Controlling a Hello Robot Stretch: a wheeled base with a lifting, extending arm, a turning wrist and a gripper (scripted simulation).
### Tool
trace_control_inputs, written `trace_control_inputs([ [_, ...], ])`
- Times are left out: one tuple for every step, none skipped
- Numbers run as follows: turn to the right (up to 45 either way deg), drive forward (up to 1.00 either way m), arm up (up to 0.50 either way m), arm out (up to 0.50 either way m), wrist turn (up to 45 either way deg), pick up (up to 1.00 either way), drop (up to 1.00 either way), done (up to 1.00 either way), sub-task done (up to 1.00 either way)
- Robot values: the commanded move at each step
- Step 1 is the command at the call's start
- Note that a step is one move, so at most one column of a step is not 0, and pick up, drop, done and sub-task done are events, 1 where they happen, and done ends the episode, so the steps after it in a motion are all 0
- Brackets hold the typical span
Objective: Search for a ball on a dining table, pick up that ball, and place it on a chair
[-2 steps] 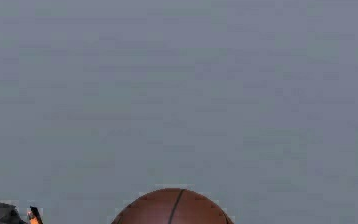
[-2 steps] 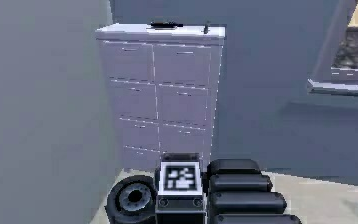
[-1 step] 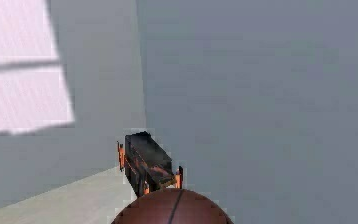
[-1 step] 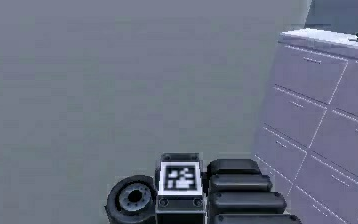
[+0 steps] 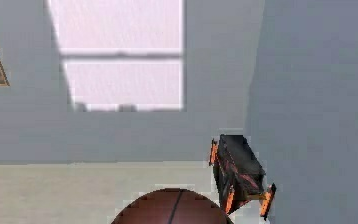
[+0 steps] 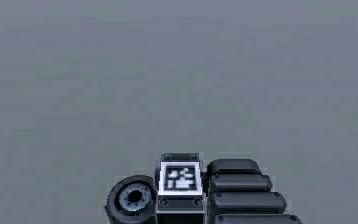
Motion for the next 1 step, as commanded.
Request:
trace_control_inputs([
  [0.0,0.6,0.0,0.0,0.0,0.0,0.0,0.0,0.0],
])
